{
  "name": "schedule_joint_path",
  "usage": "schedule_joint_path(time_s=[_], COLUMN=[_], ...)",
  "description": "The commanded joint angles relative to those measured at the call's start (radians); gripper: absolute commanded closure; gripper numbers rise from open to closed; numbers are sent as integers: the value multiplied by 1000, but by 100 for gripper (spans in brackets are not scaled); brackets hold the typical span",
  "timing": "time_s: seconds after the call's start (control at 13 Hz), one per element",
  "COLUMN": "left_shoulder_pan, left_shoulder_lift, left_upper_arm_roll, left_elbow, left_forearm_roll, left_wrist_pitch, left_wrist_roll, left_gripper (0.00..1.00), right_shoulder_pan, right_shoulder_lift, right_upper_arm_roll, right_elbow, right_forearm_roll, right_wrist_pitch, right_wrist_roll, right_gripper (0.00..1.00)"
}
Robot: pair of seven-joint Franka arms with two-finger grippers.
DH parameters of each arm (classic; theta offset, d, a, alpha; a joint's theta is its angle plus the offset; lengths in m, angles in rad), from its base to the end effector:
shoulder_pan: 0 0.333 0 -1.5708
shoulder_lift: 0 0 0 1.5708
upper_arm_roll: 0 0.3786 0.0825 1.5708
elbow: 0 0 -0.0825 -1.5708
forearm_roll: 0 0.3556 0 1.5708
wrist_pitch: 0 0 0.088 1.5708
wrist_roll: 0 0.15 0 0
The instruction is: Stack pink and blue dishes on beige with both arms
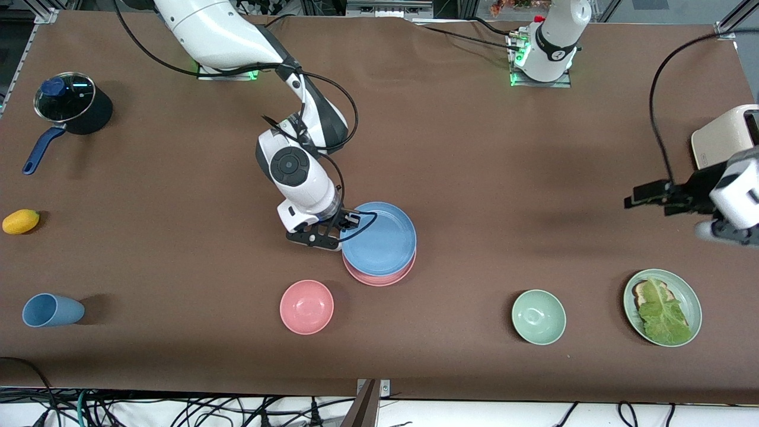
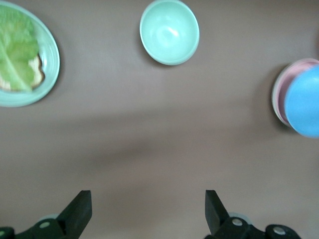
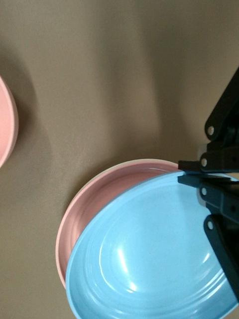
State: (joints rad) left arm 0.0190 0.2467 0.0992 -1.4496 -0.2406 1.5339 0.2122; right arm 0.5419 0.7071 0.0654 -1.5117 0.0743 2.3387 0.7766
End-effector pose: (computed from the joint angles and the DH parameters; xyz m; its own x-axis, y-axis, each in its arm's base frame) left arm 0.5993 0.0271 0.5592 0.9890 -0.0975 -0.1112 -0.0682 -0.9679 0.2417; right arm 0.6172 0.4216 0.2811 0.9720 -0.2347 0.0122 -0.2300 -0.9609 -0.1543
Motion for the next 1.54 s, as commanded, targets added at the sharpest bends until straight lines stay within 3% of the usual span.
schedule_joint_path(time_s=[0.0,0.38,0.69,0.77,1.0,1.23,1.46], left_shoulder_pan=[10,13,16,16,35,55,70], left_shoulder_lift=[-78,-86,-132,-132,-162,-170,-173], left_upper_arm_roll=[-21,-19,-35,-80,-212,-216,-217], left_elbow=[-43,-2,29,34,31,31,25], left_forearm_roll=[27,102,148,202,310,253,253], left_wrist_pitch=[-128,-158,-184,-184,-184,-184,-184], left_wrist_roll=[12,7,9,9,-5,-5,3], left_gripper=[0,0,0,0,0,0,0], right_shoulder_pan=[10,4,0,3,3,1,1], right_shoulder_lift=[37,72,54,42,-21,-107,-207], right_upper_arm_roll=[-7,-12,-13,-13,-16,-44,-100], right_elbow=[33,85,108,128,146,145,140], right_forearm_roll=[-2,-4,-4,-4,-7,-28,-36], right_wrist_pitch=[39,45,-51,-100,-228,-309,-373], right_wrist_roll=[15,1,3,6,6,3,-58], right_gripper=[100,98,41,33,20,6,1])
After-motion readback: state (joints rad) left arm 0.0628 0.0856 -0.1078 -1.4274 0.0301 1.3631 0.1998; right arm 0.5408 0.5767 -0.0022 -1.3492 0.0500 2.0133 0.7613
